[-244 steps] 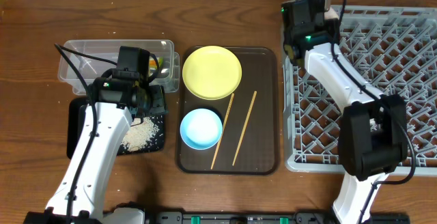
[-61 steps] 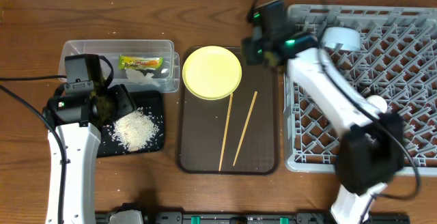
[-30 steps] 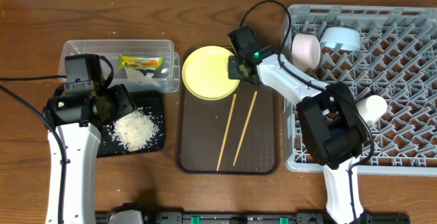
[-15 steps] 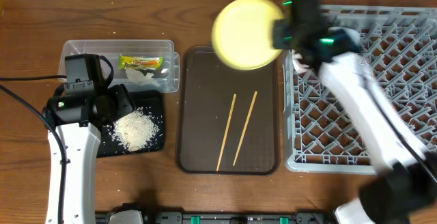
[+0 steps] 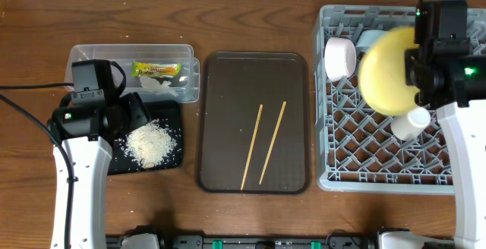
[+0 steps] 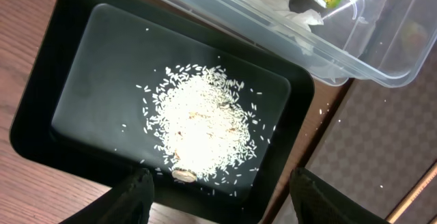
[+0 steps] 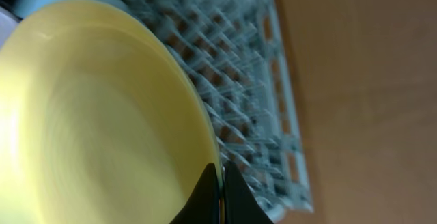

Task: Sort waste into correct bins and load items into the dishwasher rack
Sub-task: 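Lift the yellow plate into the rack and stand it upright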

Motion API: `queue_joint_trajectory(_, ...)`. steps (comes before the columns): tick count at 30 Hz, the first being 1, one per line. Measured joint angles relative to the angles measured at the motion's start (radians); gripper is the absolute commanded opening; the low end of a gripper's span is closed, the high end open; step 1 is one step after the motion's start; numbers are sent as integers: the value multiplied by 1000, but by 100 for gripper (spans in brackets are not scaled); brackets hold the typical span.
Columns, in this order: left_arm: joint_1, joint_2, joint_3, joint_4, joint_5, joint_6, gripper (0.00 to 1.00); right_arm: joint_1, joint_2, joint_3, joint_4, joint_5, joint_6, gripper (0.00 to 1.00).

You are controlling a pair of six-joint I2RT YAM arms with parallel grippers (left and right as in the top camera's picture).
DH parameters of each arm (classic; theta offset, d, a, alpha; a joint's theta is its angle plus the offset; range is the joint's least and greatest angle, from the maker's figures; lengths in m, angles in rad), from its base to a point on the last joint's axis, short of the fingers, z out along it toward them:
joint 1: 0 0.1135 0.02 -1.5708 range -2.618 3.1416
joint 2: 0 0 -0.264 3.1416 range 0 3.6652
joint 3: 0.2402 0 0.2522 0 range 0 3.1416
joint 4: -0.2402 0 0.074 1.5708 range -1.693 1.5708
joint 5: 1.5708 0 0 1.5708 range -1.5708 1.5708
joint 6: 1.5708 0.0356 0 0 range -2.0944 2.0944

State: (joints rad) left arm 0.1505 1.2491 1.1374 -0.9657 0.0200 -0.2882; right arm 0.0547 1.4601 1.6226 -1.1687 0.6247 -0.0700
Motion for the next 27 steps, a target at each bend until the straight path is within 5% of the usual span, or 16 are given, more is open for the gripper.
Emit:
queue_joint_trajectory(13, 0, 0, 0, 0, 0, 0, 67, -6, 101, -82, 83, 221, -30, 1)
queue_joint_trajectory(27, 0, 0, 0, 0, 0, 0, 67, 50, 245, -87, 149, 187, 17, 1)
